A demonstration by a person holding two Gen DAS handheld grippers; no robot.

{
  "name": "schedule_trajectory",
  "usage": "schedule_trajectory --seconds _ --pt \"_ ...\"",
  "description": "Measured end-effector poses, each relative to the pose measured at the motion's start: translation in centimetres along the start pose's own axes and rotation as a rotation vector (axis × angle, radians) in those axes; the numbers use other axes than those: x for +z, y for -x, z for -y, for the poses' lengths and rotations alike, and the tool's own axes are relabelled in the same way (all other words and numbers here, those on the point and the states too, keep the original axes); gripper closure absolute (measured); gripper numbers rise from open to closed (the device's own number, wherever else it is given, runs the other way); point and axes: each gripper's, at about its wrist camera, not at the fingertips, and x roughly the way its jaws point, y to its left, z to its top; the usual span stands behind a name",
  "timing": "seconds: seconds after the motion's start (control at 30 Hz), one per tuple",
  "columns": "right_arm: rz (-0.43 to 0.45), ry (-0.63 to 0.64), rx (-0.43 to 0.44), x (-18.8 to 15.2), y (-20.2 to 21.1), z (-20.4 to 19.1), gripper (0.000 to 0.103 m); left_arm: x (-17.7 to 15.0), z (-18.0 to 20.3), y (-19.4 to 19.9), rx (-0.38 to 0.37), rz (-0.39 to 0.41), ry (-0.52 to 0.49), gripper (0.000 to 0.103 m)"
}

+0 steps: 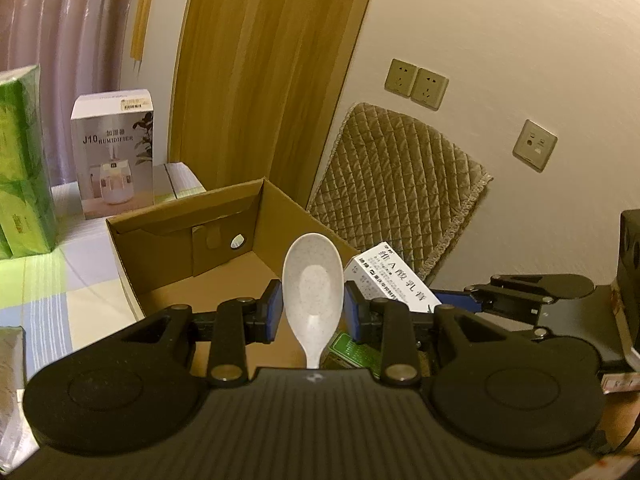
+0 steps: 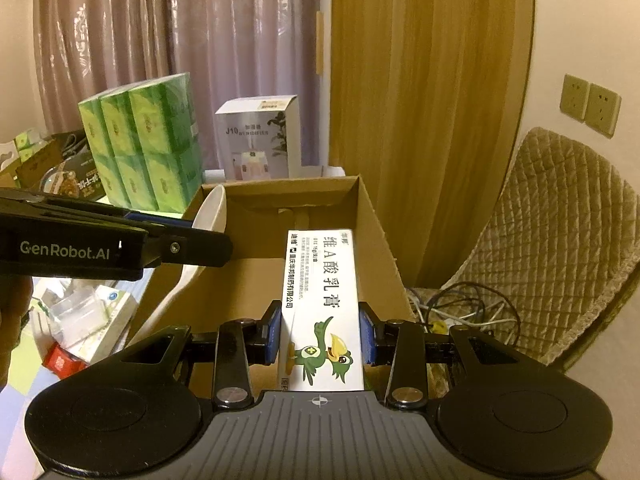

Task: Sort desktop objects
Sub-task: 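Carry the spoon and ointment box with both tools to the cardboard box, then open both tools to drop the spoon and ointment box into the box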

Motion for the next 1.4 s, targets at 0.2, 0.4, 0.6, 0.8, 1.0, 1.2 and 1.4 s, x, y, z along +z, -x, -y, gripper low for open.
schedule_trajectory --seconds 0.2,0.4,0.6,0.8,1.0,1.2,1.4 --pt "-0.017 -0.01 0.005 -0.3 -1.0 0.5 0.068 -0.5 -0.8 -1.4 0.002 -0.021 0.045 0.076" --pt "-0.029 -0.016 0.013 -0.7 -1.5 0.6 0.068 -1.1 -1.5 -2.3 0.016 -0.056 0.069 0.076" --pt "-0.031 -0.018 0.015 -0.8 -1.6 0.7 0.068 -1.5 -1.5 -2.1 0.044 -0.06 0.053 0.072" --pt "-0.033 -0.024 0.014 -0.9 -1.6 0.6 0.068 -1.7 -1.8 -1.5 0.062 -0.058 0.045 0.072" --pt "-0.028 -0.031 0.023 -0.9 -1.6 0.3 0.068 -1.7 -1.9 -0.6 0.077 -0.049 0.035 0.072" --pt "0.003 -0.054 0.044 -0.4 -1.5 0.1 0.067 -1.6 -2.3 0.0 0.085 -0.037 0.043 0.071" --pt "0.023 -0.071 0.035 0.2 -0.9 0.3 0.05 -1.7 -2.5 0.4 0.085 -0.036 0.051 0.071"
